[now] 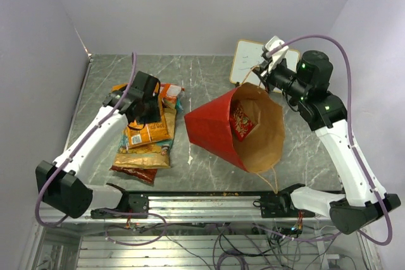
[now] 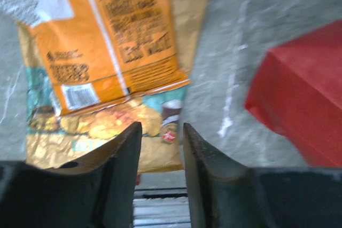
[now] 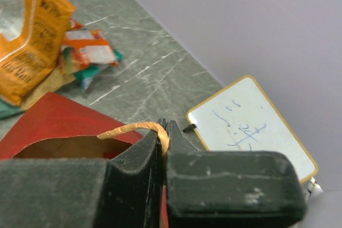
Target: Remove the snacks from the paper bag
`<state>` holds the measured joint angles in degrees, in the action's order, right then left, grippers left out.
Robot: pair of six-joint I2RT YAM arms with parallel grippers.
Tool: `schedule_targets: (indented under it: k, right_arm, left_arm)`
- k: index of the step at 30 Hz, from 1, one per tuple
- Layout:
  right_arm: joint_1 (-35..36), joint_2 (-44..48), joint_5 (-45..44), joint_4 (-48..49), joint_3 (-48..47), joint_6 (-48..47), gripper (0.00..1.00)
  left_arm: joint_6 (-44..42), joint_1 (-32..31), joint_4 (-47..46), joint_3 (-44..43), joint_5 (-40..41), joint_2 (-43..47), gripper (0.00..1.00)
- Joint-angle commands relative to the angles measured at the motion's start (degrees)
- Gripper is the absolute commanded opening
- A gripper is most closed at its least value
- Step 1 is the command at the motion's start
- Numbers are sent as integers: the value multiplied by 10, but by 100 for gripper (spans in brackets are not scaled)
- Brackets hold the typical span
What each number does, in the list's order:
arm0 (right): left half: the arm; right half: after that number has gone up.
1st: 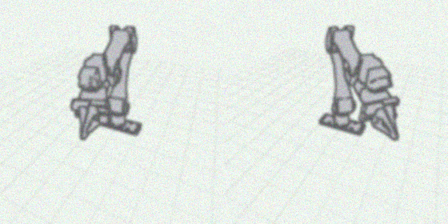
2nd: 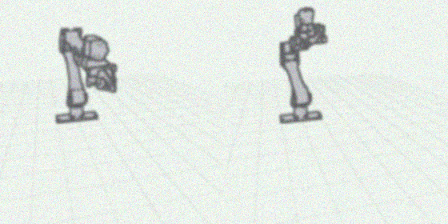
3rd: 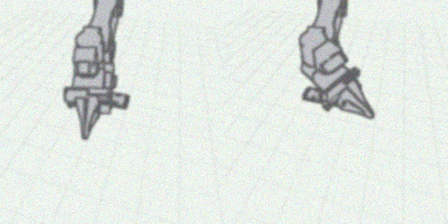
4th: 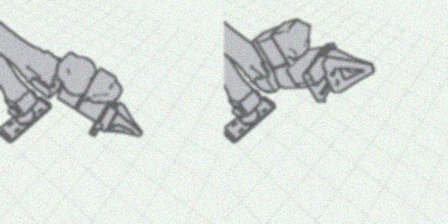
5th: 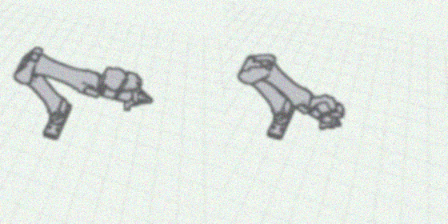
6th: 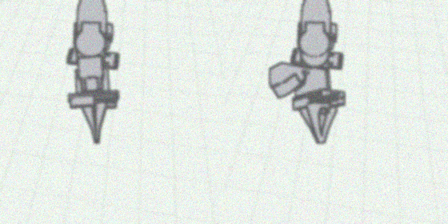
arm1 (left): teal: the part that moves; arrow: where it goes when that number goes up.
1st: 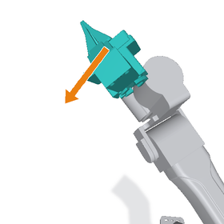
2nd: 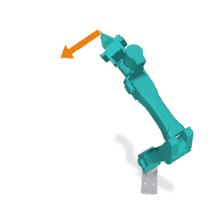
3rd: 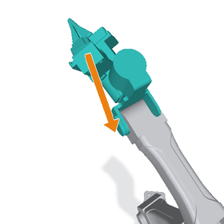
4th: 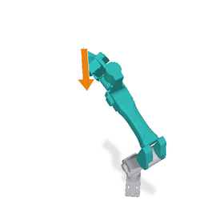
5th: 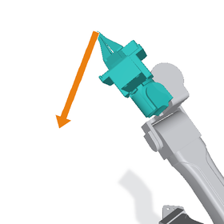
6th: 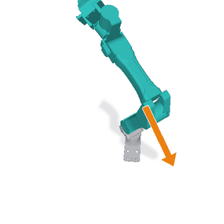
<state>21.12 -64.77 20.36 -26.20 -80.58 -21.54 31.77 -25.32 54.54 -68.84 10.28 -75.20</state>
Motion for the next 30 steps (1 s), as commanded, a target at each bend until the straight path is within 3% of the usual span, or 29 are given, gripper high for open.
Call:
schedule_targets:
  k: [1, 4, 9, 18, 24, 30]
  right_arm:
    - [0, -13, -101, 10, -51, 24, 0]
    - [1, -5, -158, 18, -52, 23, 0]
    - [0, -8, -203, -13, -75, 36, 0]
    - [1, 28, -68, 52, 36, 123, 0]
    - [1, 27, -53, 47, 62, 162, 0]
    - [1, 26, -70, 36, 50, 149, 0]
  left_arm:
    - [1, 1, -53, -60, -99, 21, 53]
    - [10, -9, -90, -80, -124, 33, 65]
    - [11, -28, -135, -95, -153, 37, 68]
    - [-41, -71, -198, -112, -204, 43, 69]
    - [-110, -198, -252, -116, -173, 29, 69]
    - [-144, -328, -344, -89, -115, -35, 62]
